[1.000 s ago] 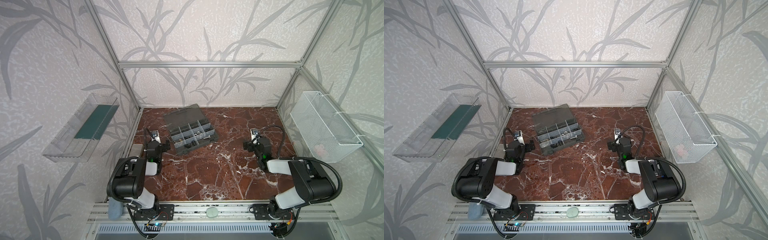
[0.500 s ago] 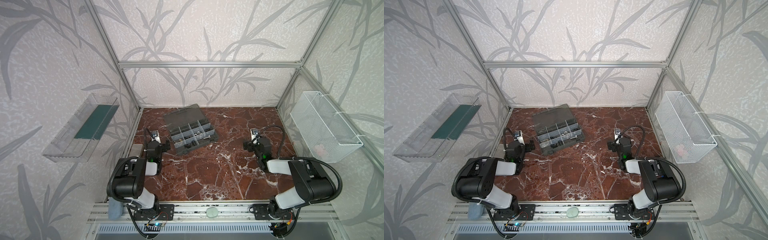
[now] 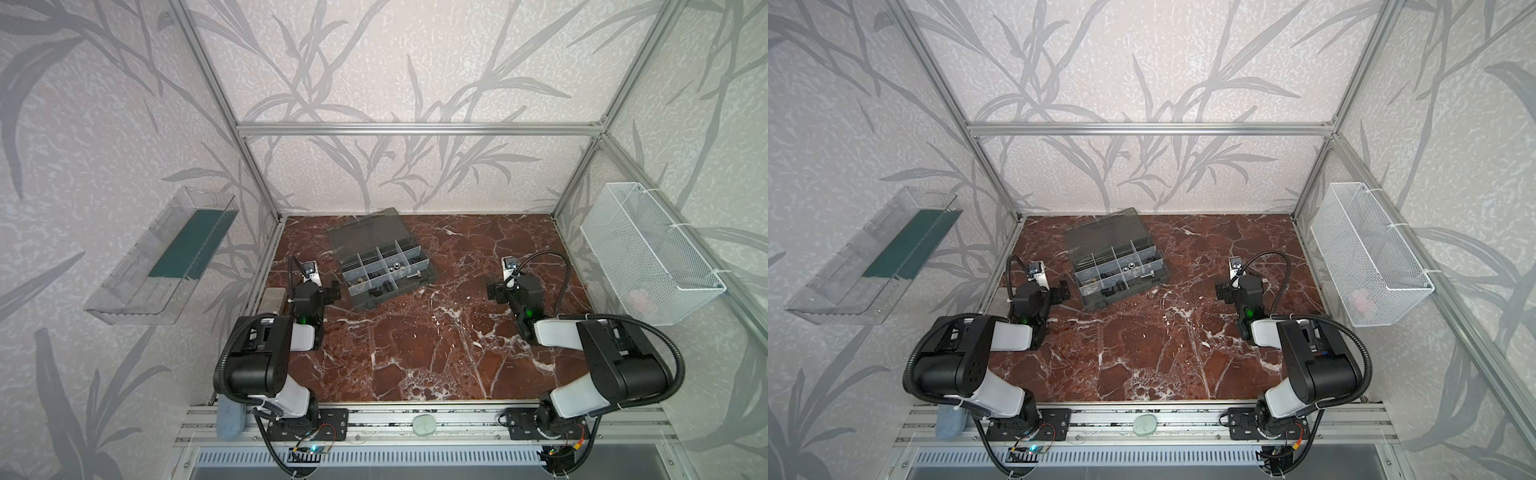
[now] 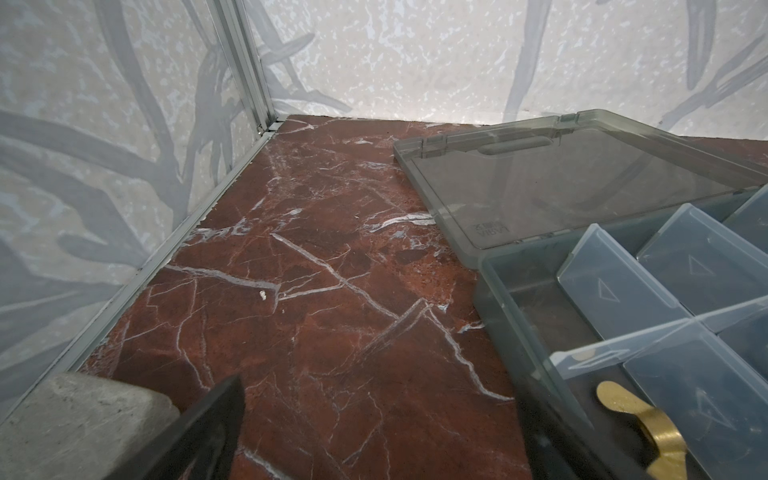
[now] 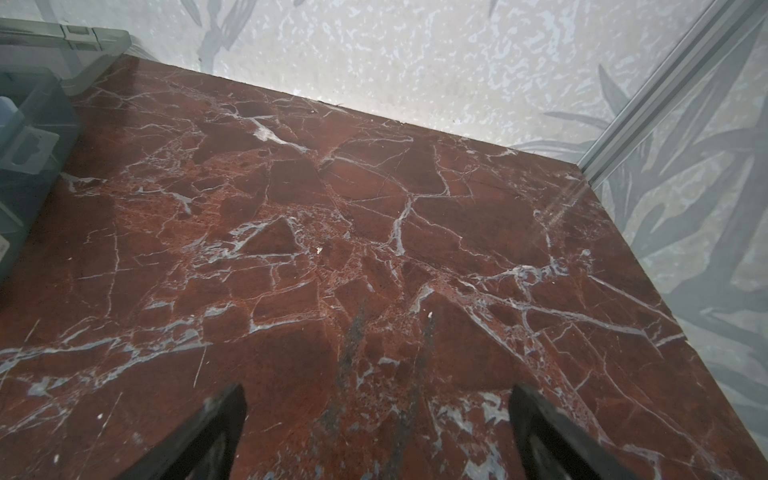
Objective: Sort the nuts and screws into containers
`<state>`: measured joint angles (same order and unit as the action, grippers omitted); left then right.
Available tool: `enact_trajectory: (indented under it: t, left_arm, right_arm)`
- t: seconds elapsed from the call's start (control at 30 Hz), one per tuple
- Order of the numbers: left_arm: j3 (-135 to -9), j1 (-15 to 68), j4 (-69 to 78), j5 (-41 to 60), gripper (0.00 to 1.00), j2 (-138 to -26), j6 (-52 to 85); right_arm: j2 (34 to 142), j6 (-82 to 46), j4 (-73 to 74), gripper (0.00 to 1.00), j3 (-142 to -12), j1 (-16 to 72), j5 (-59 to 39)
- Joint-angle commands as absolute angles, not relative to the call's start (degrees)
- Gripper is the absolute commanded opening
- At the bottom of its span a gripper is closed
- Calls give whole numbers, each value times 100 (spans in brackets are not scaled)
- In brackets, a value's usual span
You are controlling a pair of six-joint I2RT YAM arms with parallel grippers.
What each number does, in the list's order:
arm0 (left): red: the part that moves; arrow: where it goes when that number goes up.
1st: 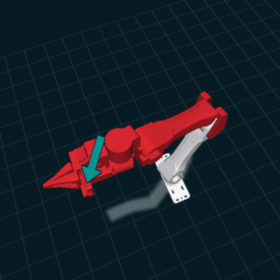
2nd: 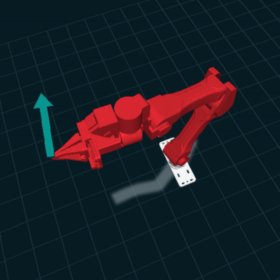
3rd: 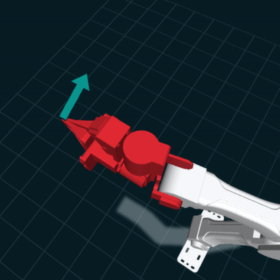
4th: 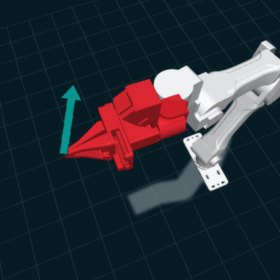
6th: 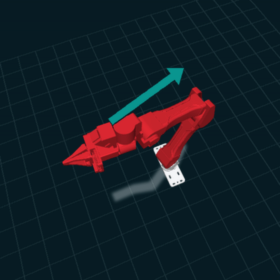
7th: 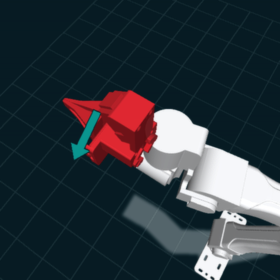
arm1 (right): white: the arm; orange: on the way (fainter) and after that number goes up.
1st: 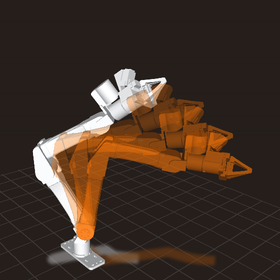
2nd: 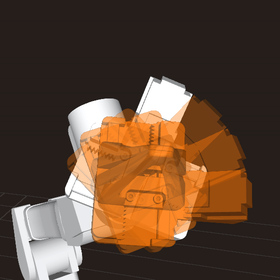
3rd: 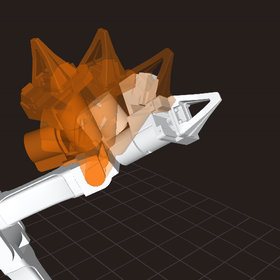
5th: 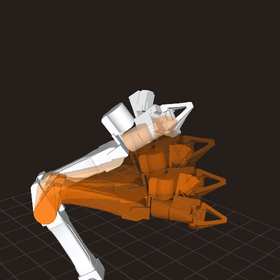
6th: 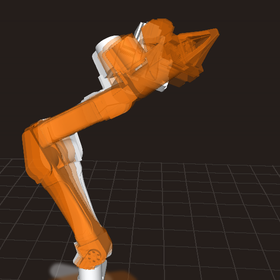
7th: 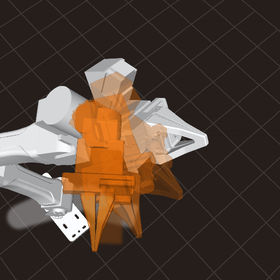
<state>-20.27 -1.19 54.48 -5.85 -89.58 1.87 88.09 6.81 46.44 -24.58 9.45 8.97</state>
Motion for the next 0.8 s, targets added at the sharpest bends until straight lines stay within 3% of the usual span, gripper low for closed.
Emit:
enact_trajectory:
  t: [0.0,0.77]
  left_arm:
    - [-2101,-141,5503,-528,99,-8982,62]
    - [-2107,-140,5503,-527,99,-8981,66]
  right_arm:
    - [8858,588,4683,99,-2575,914,907]
    - [8859,554,4648,99,-2593,889,870]
